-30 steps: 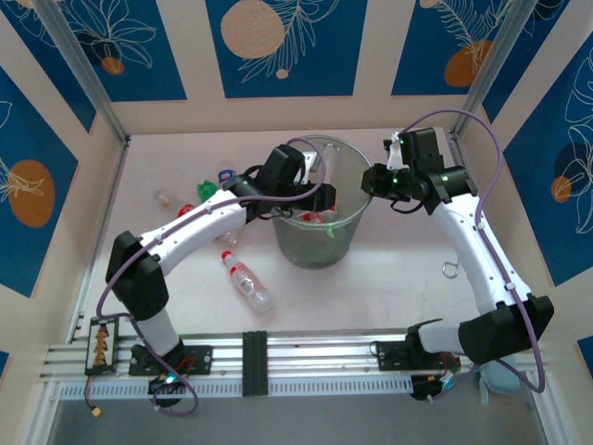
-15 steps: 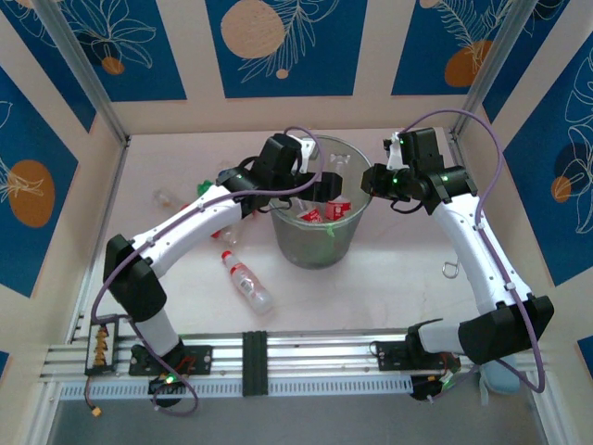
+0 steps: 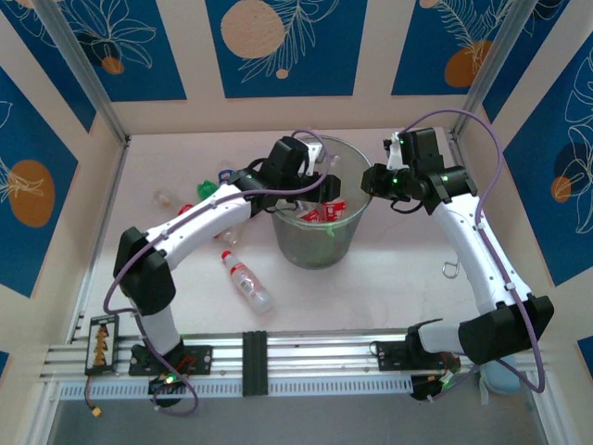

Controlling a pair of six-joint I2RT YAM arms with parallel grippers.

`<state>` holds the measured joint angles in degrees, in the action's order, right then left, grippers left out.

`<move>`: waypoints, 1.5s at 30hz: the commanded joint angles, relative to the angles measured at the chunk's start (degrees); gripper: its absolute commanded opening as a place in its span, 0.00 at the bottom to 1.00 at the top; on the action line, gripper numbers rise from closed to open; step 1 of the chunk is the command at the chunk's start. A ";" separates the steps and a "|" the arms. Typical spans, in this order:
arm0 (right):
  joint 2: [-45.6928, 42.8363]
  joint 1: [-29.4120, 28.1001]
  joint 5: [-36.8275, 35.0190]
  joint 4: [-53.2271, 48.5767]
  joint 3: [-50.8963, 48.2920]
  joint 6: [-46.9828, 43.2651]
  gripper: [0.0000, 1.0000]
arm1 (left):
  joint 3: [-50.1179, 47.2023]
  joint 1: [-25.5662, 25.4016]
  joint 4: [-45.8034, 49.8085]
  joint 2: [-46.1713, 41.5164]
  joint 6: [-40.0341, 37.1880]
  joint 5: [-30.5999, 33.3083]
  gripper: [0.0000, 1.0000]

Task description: Put the plastic bottles in the bin

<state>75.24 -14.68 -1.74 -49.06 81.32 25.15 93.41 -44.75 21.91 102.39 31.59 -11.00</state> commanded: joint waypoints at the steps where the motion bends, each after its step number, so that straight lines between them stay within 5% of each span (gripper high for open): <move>1: 0.46 -0.92 1.90 -1.44 0.07 -0.61 0.25 | 1.41 -0.15 -0.20 -0.58 -0.58 -0.13 0.56; 8: 0.39 -0.88 2.00 -0.25 -0.33 -0.31 0.24 | 5.30 1.58 5.40 -8.02 -5.33 3.44 0.81; 15: 1.04 -0.87 2.16 -0.02 0.10 -0.65 0.24 | 0.55 9.91 14.55 -21.66 -6.95 6.76 0.98; 24: 2.26 -0.79 1.97 -0.04 0.23 -1.45 0.24 | -22.64 21.71 26.78 -43.22 1.04 7.22 1.00; 35: 2.12 -0.37 2.60 1.04 -0.74 -1.70 0.24 | -55.87 23.88 6.37 -45.49 22.58 -5.74 1.00; 45: 1.77 0.01 3.05 1.45 -2.12 -1.94 0.24 | -66.49 23.75 -10.12 -38.59 31.67 -2.98 0.95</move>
<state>76.20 -14.50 -1.45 -47.33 81.06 24.73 27.90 -21.47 19.53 62.67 59.22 -13.54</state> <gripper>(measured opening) 0.246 0.954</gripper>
